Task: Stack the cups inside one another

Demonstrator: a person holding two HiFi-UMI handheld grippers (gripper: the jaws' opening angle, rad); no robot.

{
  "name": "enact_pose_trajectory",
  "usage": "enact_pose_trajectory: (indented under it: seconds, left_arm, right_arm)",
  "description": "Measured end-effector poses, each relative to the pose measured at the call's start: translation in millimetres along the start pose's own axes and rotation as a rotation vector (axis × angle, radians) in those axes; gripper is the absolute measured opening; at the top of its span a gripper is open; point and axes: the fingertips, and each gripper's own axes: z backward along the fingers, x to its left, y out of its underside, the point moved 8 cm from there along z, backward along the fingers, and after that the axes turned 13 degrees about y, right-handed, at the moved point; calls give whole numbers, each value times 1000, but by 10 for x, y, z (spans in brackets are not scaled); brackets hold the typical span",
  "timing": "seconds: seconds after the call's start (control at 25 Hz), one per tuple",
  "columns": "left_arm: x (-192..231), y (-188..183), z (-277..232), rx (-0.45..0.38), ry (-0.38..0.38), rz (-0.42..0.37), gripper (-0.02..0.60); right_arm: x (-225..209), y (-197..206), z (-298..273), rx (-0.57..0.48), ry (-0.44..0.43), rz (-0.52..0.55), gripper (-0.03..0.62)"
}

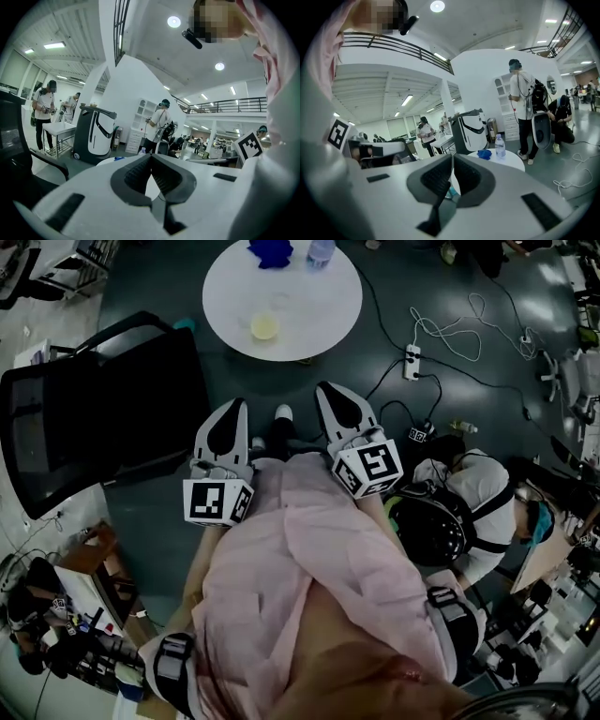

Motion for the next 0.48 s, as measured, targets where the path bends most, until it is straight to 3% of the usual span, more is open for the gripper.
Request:
enact_pose_trajectory:
  seconds: [0.48]
  left_arm:
    - [-168, -52, -284, -34, 24, -6, 15]
  right_arm:
    - [-321, -72, 52, -32, 1, -17, 35]
